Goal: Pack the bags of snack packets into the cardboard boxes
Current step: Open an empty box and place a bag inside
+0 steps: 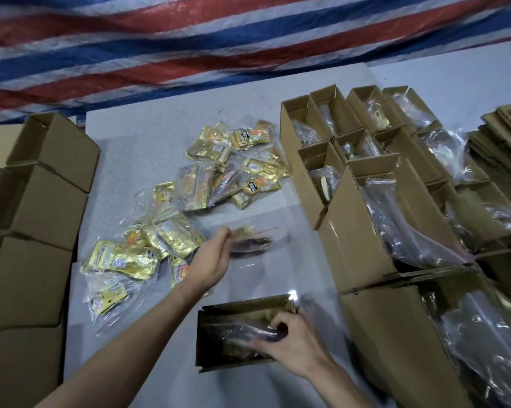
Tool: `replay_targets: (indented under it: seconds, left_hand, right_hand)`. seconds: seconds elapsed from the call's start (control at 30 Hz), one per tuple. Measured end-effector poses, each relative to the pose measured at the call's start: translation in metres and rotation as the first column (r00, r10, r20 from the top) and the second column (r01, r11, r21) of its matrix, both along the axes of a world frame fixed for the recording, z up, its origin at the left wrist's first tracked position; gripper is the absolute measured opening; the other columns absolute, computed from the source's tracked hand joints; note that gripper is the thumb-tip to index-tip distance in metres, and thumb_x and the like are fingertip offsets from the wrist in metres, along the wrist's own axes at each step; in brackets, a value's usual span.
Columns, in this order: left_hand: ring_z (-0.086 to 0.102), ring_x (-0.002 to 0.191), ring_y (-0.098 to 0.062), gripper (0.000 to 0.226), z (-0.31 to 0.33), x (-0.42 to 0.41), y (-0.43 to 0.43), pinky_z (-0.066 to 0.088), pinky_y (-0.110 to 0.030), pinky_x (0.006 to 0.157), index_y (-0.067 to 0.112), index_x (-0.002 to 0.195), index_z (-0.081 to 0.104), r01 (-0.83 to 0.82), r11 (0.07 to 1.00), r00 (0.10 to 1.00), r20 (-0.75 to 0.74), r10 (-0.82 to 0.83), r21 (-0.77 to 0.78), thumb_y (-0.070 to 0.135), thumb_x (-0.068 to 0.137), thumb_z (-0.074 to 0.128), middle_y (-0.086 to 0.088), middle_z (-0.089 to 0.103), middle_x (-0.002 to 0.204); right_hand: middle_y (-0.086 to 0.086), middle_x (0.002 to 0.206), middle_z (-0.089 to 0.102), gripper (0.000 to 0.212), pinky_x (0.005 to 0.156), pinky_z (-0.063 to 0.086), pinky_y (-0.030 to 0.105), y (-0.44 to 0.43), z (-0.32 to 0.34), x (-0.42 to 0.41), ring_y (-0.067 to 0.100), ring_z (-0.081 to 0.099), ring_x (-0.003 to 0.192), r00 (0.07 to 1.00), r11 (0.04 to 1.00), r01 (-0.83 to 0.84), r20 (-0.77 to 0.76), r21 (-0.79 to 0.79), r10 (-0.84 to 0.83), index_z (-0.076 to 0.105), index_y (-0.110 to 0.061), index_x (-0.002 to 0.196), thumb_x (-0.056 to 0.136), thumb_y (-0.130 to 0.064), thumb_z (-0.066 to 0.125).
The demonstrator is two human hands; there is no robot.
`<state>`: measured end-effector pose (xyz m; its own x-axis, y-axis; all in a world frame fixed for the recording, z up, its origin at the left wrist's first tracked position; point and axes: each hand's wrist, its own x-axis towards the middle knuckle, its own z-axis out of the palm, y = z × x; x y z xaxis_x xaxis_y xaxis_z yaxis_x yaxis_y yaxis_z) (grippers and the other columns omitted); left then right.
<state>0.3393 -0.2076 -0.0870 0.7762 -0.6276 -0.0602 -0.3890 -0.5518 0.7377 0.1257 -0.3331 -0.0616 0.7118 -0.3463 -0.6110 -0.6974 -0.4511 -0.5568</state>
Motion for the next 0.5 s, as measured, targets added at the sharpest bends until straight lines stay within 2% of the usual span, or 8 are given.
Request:
replay_targets:
  seconds: [0.07, 0.17, 0.23, 0.3, 0.37, 0.5]
  left_hand:
    - [0.058, 0.063, -0.019, 0.010, 0.019, -0.001, 0.002, 0.045, -0.044, 0.060, 0.027, 0.096, 0.038, -0.046, 0.998, 0.998, -0.035, 0.045, -0.042, 0.032, 0.105, 0.038, -0.011, 0.064, 0.079]
    - [0.064, 0.079, -0.031, 0.013, 0.047, -0.007, 0.012, 0.051, -0.050, 0.069, 0.028, 0.097, 0.040, -0.057, 0.994, 0.997, -0.057, 0.052, -0.095, 0.039, 0.104, 0.037, -0.020, 0.068, 0.090]
    - [0.067, 0.081, -0.031, 0.015, 0.069, -0.012, 0.022, 0.055, -0.050, 0.067, 0.033, 0.097, 0.040, -0.041, 0.991, 0.999, -0.035, 0.037, -0.126, 0.046, 0.101, 0.036, -0.013, 0.071, 0.094]
    - [0.070, 0.074, -0.017, 0.011, 0.089, -0.018, 0.033, 0.058, -0.047, 0.059, 0.038, 0.098, 0.040, -0.029, 0.987, 0.999, -0.035, 0.023, -0.158, 0.048, 0.100, 0.036, -0.002, 0.073, 0.099]
    - [0.071, 0.080, -0.007, 0.008, 0.108, -0.024, 0.046, 0.059, -0.043, 0.056, 0.041, 0.099, 0.041, -0.021, 0.982, 1.000, -0.022, 0.017, -0.185, 0.049, 0.099, 0.039, 0.008, 0.073, 0.107]
    - [0.073, 0.079, -0.011, 0.021, 0.147, -0.045, 0.069, 0.056, -0.033, 0.042, 0.040, 0.100, 0.044, -0.060, 0.948, 0.998, -0.027, 0.054, -0.314, 0.060, 0.097, 0.041, 0.019, 0.072, 0.108]
  right_hand:
    - [-0.010, 0.103, 0.047, 0.053, 0.071, 0.043, 0.007, 0.001, -0.001, -0.001, -0.002, 0.055, 0.082, 1.000, 1.000, 0.012, 0.027, -0.003, -0.012, 0.064, -0.027, 0.078, 0.051, -0.069, 0.081]
    - [-0.008, 0.104, 0.047, 0.053, 0.072, 0.045, 0.010, 0.004, -0.002, -0.003, 0.002, 0.056, 0.082, 0.998, 1.000, 0.031, 0.062, 0.006, -0.031, 0.060, -0.031, 0.086, 0.053, -0.065, 0.083]
    - [-0.008, 0.109, 0.051, 0.063, 0.086, 0.052, 0.022, 0.004, -0.003, -0.002, 0.004, 0.061, 0.090, 0.997, 0.997, 0.045, 0.061, 0.068, -0.050, 0.062, -0.033, 0.097, 0.048, -0.066, 0.081]
    - [-0.005, 0.116, 0.058, 0.074, 0.094, 0.053, 0.031, 0.004, -0.004, -0.003, 0.008, 0.064, 0.100, 0.995, 0.989, 0.067, 0.069, 0.132, -0.077, 0.063, -0.032, 0.106, 0.043, -0.066, 0.080]
    - [-0.003, 0.120, 0.060, 0.082, 0.099, 0.050, 0.030, 0.005, -0.005, -0.005, 0.008, 0.063, 0.107, 0.992, 0.984, 0.077, 0.083, 0.158, -0.091, 0.060, -0.031, 0.116, 0.042, -0.060, 0.083]
    - [-0.010, 0.118, 0.052, 0.106, 0.100, 0.046, 0.021, 0.011, -0.005, -0.010, 0.005, 0.058, 0.106, 0.990, 0.985, 0.107, 0.079, 0.135, -0.118, 0.048, -0.033, 0.134, 0.038, -0.047, 0.093]
